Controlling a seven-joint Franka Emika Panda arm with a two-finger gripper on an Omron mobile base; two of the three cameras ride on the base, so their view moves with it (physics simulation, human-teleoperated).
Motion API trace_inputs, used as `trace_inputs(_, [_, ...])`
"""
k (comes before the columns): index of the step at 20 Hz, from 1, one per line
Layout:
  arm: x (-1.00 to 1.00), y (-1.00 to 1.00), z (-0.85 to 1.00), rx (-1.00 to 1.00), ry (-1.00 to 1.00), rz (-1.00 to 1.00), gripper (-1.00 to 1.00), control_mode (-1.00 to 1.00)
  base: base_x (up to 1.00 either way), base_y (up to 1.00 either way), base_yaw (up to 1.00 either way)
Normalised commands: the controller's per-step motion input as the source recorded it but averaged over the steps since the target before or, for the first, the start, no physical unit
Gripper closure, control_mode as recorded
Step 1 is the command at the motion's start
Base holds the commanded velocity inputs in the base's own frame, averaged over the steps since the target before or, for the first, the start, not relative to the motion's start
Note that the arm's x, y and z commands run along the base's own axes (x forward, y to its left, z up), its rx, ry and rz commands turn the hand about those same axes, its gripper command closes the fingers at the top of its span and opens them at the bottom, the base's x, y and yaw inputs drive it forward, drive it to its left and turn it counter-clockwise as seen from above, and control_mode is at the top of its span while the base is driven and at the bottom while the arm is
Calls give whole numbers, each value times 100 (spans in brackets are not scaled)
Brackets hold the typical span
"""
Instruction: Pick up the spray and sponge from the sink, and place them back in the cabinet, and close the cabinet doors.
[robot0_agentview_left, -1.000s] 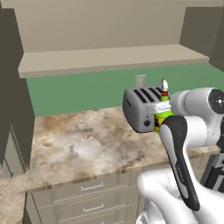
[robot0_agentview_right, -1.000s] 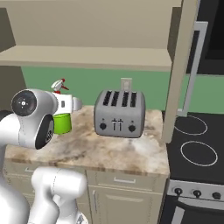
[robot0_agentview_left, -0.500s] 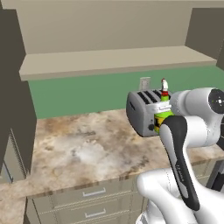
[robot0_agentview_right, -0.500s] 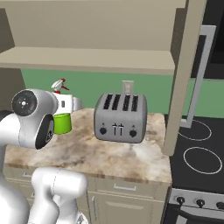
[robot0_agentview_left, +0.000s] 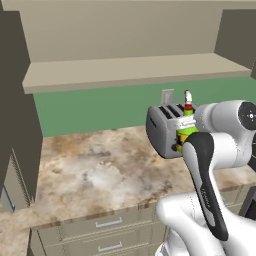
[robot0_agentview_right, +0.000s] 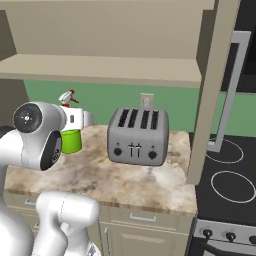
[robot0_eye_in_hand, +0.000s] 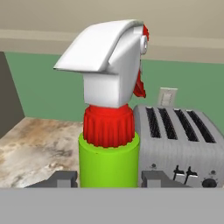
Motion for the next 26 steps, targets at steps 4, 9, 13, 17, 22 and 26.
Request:
trace_inputs(4, [0,0,0,0,0,0,100,100,32,0,0])
trace_inputs(9, [0,0,0,0,0,0,100,100,29,0,0])
trace_inputs(13, [0,0,0,0,0,0,100,100,22,0,0])
trace_inputs(17, [0,0,0,0,0,0,100,100,10,0,0])
trace_inputs(22, [0,0,0,0,0,0,100,-100,0,0,0])
trace_inputs(26, [0,0,10,0,-1,0,100,-100,0,0,0])
